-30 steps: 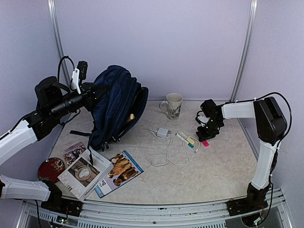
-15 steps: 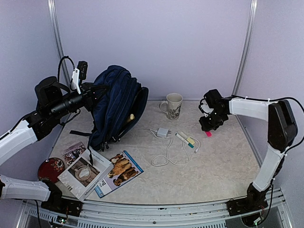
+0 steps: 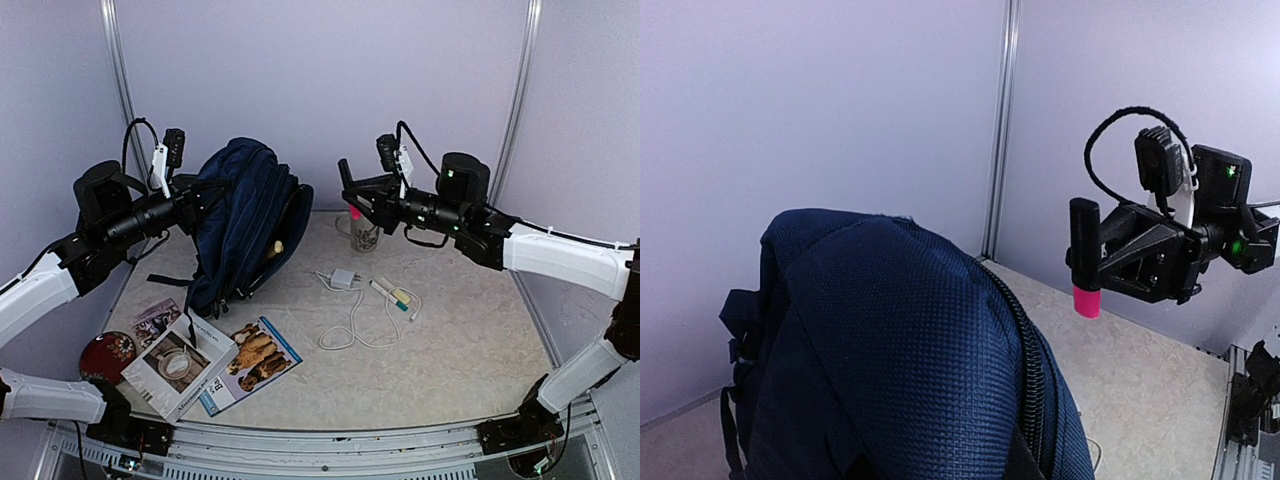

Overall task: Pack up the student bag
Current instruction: Place the pen in the upper front pocket of the bag.

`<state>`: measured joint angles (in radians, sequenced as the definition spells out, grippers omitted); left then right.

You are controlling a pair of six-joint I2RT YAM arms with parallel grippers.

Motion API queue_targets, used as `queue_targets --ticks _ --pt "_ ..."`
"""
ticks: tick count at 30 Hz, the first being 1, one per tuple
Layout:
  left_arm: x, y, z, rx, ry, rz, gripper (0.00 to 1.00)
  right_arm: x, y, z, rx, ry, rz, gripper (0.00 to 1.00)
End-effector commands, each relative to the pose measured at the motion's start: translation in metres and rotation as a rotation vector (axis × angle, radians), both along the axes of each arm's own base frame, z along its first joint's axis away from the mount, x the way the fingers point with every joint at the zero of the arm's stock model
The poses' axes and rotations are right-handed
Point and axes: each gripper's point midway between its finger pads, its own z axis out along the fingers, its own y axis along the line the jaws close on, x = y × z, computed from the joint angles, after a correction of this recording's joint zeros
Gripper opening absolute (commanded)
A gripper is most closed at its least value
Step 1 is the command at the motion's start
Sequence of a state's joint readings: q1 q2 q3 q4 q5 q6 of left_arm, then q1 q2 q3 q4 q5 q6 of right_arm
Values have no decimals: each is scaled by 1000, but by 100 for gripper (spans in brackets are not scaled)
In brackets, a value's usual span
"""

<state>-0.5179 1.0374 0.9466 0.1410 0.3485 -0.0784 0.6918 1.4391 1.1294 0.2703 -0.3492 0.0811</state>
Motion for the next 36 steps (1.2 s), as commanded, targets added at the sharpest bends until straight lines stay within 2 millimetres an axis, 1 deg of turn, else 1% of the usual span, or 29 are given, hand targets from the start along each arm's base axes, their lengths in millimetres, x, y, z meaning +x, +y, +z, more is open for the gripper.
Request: queue_targets --ticks 1,2,3,5,6,9,11,13,18,22,24,26,29,30,33,36 --pt "3 7 17 -37 -63 27 0 -52 62 76 242 -257 365 5" --pt "3 5 16 -37 -60 20 0 -52 78 70 251 -252 412 4" --pt "1 5 17 -38 -62 14 0 -53 88 72 275 -258 449 4" --pt "0 5 19 -43 -64 13 0 -46 98 76 334 -220 468 3" --pt "0 6 19 -45 -68 17 0 -36 102 74 360 -190 440 3" --pt "1 8 20 -46 -69 25 0 -28 117 55 371 -141 411 3" --pt "0 8 21 -48 -73 25 0 -28 125 41 341 -131 396 3" --pt "-1 11 23 -51 -79 36 0 -27 125 33 315 -130 356 3" --pt "1 13 23 -54 -77 49 0 -21 116 15 276 -115 262 5" --pt "1 13 23 -60 -76 42 0 -13 120 -2 236 -112 236 9" --pt "2 14 23 -60 -76 49 0 -10 123 -7 226 -112 236 14" --pt "1 14 24 -61 -77 49 0 -7 127 -12 209 -109 233 20" --pt "0 15 26 -63 -85 52 0 0 130 -15 186 -100 214 35" --pt "0 16 26 -63 -85 55 0 2 130 -15 182 -97 202 41" --pt "1 15 24 -59 -80 54 0 8 129 -12 151 -108 168 52" --pt "0 16 25 -61 -84 51 0 13 126 -8 125 -131 134 57"
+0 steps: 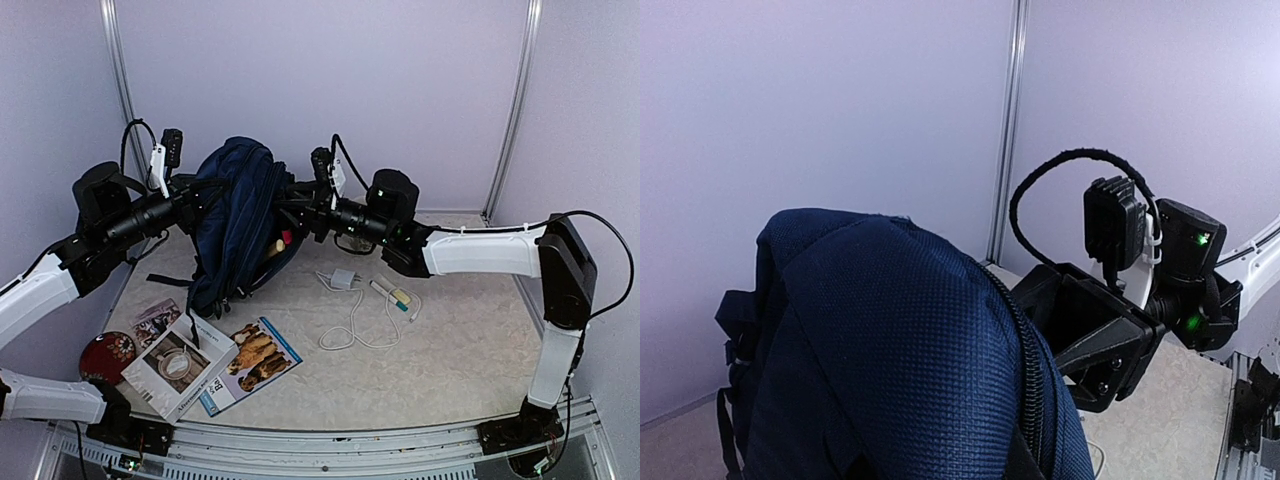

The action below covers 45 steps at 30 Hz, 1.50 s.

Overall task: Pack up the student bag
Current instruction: Place the pen in the upper front pocket of the bag.

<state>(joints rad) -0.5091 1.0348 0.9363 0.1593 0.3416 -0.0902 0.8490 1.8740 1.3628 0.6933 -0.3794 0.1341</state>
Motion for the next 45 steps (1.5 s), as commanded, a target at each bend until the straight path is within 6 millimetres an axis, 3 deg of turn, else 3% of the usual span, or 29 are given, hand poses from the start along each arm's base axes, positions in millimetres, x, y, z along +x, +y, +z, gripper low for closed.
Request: queue_targets --ticks 1,13,21,26,29,32,36,40,45 --pt "-2 12 25 -47 -85 38 0 9 1 3 -47 -26 -66 58" --pt "1 14 23 -43 -80 49 0 -6 -18 56 -61 -86 -48 70" --pt "2 12 21 -46 -69 36 0 -2 -12 59 -154 -69 -35 72" --pt "0 14 24 -53 -76 40 0 2 -29 80 -139 -71 -124 71" --pt "1 14 24 -50 -77 48 0 11 -47 82 -185 -26 -224 71" --pt "2 17 24 -47 -79 66 0 28 -77 72 -239 38 -360 70" --pt "5 22 24 -48 -91 98 0 44 -131 52 -293 152 -529 69" --pt "7 20 21 -40 -80 91 0 56 -183 3 -390 273 -683 70" --pt "9 19 19 -40 -72 89 0 71 -238 -75 -522 474 -813 68"
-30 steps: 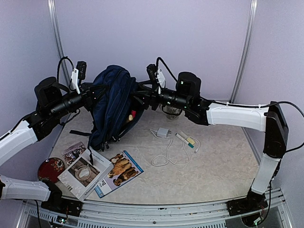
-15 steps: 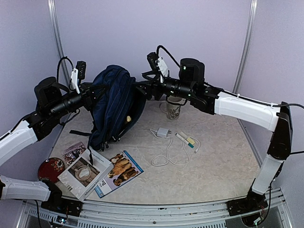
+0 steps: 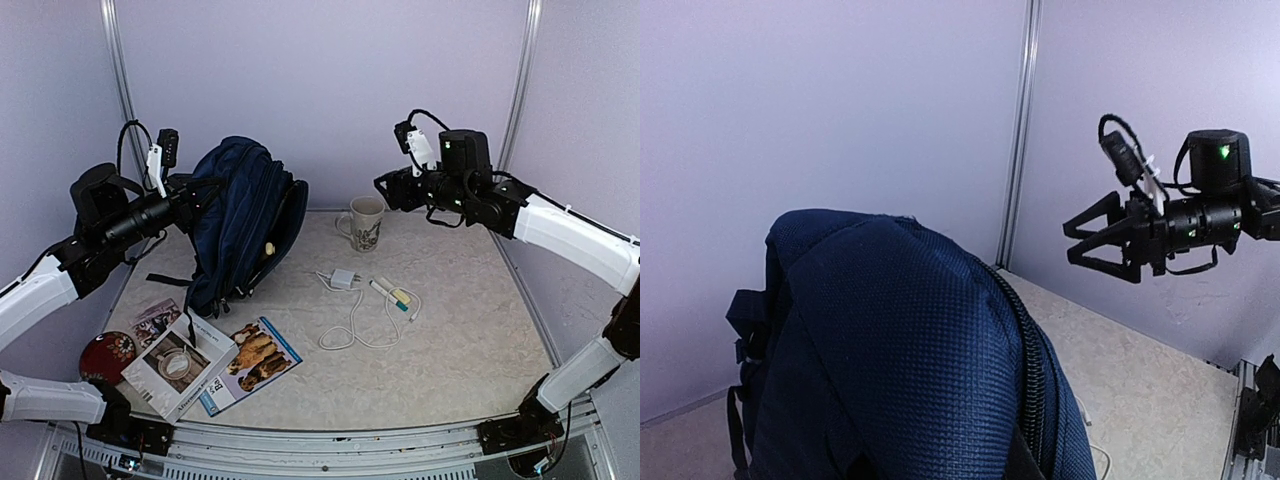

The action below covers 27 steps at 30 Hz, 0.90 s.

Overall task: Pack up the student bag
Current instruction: Place the pen in the upper front pocket of the bag, then move the pen to the center of the board.

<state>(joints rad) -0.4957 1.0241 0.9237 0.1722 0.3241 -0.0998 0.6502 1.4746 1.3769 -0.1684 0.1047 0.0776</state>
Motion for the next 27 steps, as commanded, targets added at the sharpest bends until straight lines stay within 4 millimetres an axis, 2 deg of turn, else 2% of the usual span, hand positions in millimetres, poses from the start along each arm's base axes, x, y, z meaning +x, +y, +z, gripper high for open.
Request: queue_targets --ticks 1,4,9,12,15,23,27 --pt "6 12 18 -25 -70 60 0 9 -49 -98 -126 270 -165 68" --pt "3 13 21 -31 -77 58 0 11 -59 -145 -178 403 -165 67" --pt "6 14 18 -27 -74 69 0 15 -57 -213 -316 579 -125 67" --pt "6 11 17 -22 -68 59 0 16 -44 -244 -358 661 -53 54" --pt "8 12 14 -16 -65 69 0 18 -37 -261 -368 705 -24 45" --pt "9 12 13 -5 -66 71 0 31 -38 -288 -441 737 -41 38" --pt "9 11 12 -2 -64 65 0 34 -35 -297 -464 756 -29 39"
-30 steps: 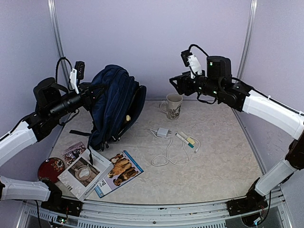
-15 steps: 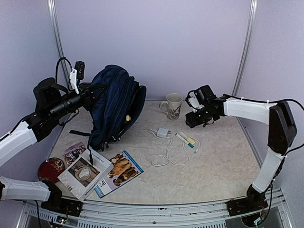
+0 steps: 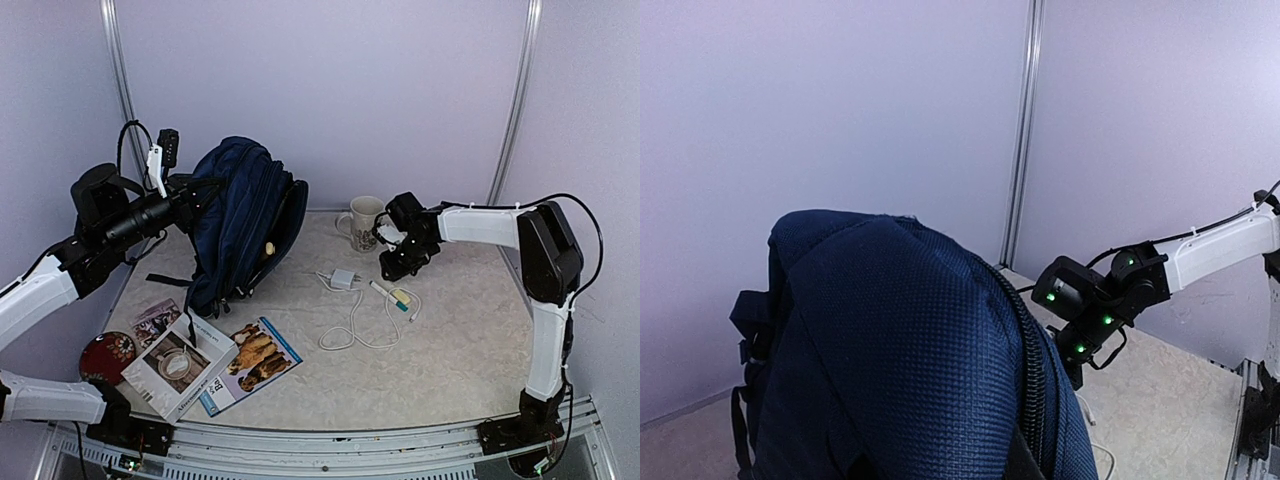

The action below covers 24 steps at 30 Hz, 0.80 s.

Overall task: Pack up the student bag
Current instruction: Move the pen to the center of the board.

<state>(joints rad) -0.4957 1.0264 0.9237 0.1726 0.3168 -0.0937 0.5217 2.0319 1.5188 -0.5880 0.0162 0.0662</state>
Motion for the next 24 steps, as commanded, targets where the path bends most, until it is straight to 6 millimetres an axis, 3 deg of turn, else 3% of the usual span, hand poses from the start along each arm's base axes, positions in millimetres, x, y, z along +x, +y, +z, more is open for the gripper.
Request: queue_targets --ticks 1,14,24 --pt "7 11 13 -6 -63 58 0 0 -2 -14 -42 41 18 40" --pt "9 13 12 1 -64 73 0 -13 -17 -43 -126 117 8 39" --pt "7 12 15 -1 -70 66 0 -20 -49 -50 -225 148 -36 38"
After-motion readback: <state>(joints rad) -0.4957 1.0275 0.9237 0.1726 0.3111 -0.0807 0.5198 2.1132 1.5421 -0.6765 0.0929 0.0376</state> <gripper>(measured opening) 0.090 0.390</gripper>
